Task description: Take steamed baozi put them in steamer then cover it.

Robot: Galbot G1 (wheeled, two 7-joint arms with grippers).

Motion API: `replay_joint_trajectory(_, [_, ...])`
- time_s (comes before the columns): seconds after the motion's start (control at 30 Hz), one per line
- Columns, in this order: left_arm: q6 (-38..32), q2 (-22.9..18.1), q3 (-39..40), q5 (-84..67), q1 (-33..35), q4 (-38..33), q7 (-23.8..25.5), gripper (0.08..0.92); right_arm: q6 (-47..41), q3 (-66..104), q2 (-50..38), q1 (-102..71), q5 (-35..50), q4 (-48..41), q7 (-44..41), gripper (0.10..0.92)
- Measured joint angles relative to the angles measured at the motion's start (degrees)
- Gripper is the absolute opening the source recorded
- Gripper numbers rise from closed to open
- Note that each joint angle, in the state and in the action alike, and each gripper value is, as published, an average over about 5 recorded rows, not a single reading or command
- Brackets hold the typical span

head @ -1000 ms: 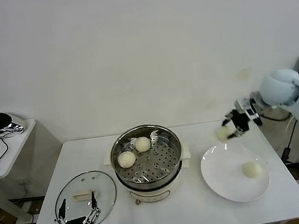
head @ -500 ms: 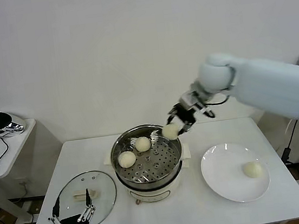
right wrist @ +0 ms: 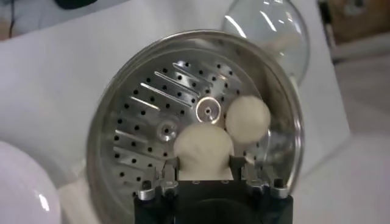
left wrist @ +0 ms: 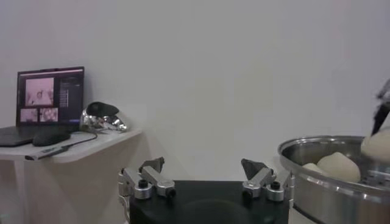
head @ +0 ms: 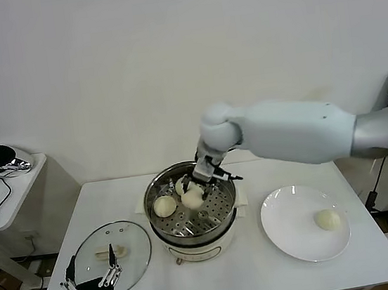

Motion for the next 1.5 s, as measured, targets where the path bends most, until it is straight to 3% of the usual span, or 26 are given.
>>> replay_joint_trajectory(0.53, [-0.14,-0.10,0.03,-0.21,-0.03,0.42,-0.09,0.823,3.55,-2.06,2.36,-2.24,-4.68,1.42,0.31,0.546])
replay_joint_trajectory(0.93, [-0.13,-0.07,0.37,-0.18,-0.43,0.46,-0.11,0.823,4.28,-1.61,-0.33,0.69,-4.16,3.59,-0.69,0.811])
replay_joint_trajectory(1.2, [-0.03,0.70,0.66,-0.20,-0.54,0.31,-0.04,0.823,-0.64,-1.14,-8.05,5.79,1.16,7.07,-3.01,0.823])
replay_joint_trajectory(1.5, [-0.01,1.70,1.52,0.03,-0.62,0.23,0.09,0.823,-12.65,-2.58,-23.86,9.40,5.42,13.93,-4.35,0.823])
